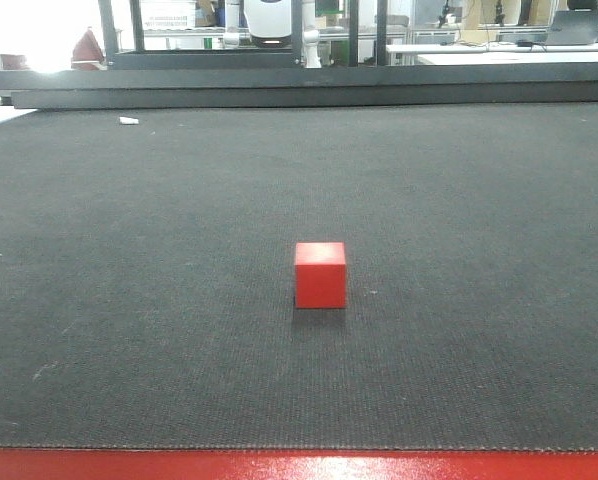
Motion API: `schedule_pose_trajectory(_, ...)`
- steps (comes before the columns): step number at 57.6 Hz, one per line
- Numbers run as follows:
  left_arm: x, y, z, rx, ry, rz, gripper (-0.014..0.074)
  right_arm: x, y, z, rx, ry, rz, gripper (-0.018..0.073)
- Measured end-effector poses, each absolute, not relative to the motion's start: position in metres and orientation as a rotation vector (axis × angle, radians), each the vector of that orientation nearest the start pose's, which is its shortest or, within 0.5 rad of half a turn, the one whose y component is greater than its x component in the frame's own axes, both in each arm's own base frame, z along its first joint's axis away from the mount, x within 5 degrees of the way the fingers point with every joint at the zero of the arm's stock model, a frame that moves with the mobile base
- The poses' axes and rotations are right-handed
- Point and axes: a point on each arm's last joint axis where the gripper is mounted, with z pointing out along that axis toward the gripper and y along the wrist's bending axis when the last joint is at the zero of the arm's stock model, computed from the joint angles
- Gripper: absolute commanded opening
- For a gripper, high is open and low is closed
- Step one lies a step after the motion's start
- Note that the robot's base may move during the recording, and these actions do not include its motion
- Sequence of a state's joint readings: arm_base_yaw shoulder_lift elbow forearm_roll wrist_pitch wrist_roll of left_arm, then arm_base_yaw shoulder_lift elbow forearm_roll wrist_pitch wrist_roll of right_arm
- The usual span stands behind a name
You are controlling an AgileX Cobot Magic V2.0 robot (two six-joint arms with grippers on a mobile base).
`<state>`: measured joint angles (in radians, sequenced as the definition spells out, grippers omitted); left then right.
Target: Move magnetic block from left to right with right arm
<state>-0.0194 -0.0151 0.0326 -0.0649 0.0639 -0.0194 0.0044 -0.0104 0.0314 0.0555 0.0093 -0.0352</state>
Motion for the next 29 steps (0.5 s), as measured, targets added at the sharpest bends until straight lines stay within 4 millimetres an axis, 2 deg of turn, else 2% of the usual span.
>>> schedule_pose_trajectory(29, 0.0566, -0.0015, 0.1972, -0.047, 1.565, -0.085, -0.0117, 0.0568, 0.0003, 0.2023, 0.012, 1.514, 0.020, 0.0054)
